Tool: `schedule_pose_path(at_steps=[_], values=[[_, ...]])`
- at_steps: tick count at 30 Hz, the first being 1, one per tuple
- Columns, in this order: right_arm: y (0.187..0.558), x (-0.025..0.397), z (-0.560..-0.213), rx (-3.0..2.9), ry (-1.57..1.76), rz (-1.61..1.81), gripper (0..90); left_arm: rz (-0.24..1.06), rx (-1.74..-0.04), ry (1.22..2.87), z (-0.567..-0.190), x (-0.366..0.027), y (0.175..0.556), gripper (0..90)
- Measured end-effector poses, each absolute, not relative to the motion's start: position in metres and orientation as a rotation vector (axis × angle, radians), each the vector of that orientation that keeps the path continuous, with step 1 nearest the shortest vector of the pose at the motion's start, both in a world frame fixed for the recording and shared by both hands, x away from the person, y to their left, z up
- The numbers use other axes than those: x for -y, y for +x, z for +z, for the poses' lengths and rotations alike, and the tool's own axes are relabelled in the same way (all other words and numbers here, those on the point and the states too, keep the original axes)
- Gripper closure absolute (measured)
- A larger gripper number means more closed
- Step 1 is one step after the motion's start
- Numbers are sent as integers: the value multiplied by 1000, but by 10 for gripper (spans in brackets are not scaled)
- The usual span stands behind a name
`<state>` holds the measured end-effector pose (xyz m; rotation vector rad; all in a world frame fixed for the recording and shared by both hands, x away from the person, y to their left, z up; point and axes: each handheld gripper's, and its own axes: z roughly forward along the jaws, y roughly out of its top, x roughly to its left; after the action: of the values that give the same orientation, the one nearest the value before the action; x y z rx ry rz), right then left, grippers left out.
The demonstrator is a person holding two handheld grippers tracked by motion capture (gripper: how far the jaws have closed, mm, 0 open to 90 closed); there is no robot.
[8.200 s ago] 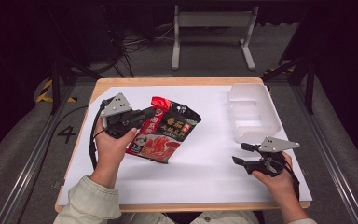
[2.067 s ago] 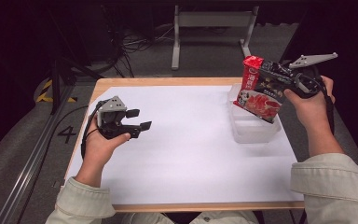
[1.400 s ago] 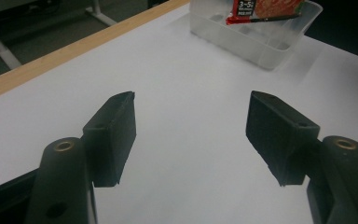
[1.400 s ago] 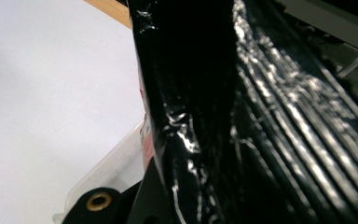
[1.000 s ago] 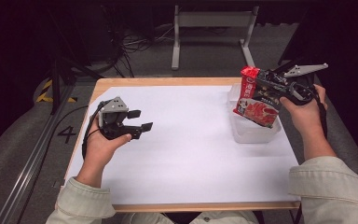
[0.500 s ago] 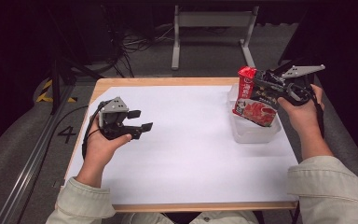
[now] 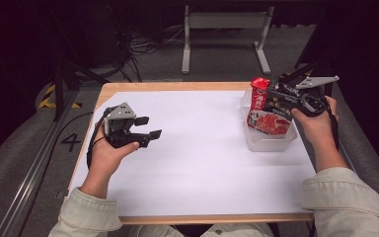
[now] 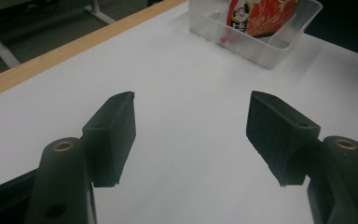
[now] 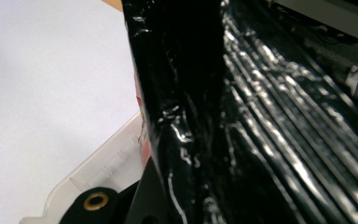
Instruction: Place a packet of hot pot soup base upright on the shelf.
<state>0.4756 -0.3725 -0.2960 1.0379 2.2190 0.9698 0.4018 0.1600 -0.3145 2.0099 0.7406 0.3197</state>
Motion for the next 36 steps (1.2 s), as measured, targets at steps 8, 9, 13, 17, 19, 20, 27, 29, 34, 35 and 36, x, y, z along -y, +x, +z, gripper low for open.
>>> schedule_pose_path(at_steps=[8, 9, 13, 17, 19, 20, 27, 29, 34, 35, 36], values=[[473, 381, -311, -2210, 1087, 1003, 791, 323, -736, 2009, -315, -160, 402, 337], [473, 383, -313, -2201, 1099, 1024, 791, 326, -736, 2009, -315, -160, 402, 337], [471, 392, -318, -2188, 1132, 1066, 782, 319, -738, 2009, -315, -160, 402, 336], [470, 391, -318, -2186, 1129, 1058, 773, 319, -737, 2010, -315, -160, 402, 335], [470, 391, -318, -2185, 1130, 1057, 769, 318, -739, 2010, -316, -160, 402, 332], [470, 390, -318, -2185, 1136, 1057, 751, 321, -735, 2014, -316, -161, 402, 334], [469, 389, -314, -2182, 1139, 1070, 579, 314, -745, 2022, -319, -162, 400, 332], [468, 389, -309, -2176, 1127, 1088, 486, 315, -743, 2026, -320, -163, 399, 331], [466, 385, -296, -2165, 1087, 1101, 337, 309, -760, 2036, -326, -167, 393, 331], [465, 384, -291, -2152, 1073, 1098, 323, 309, -766, 2034, -327, -167, 391, 330], [465, 383, -288, -2149, 1066, 1107, 317, 315, -766, 2040, -328, -168, 390, 330]])
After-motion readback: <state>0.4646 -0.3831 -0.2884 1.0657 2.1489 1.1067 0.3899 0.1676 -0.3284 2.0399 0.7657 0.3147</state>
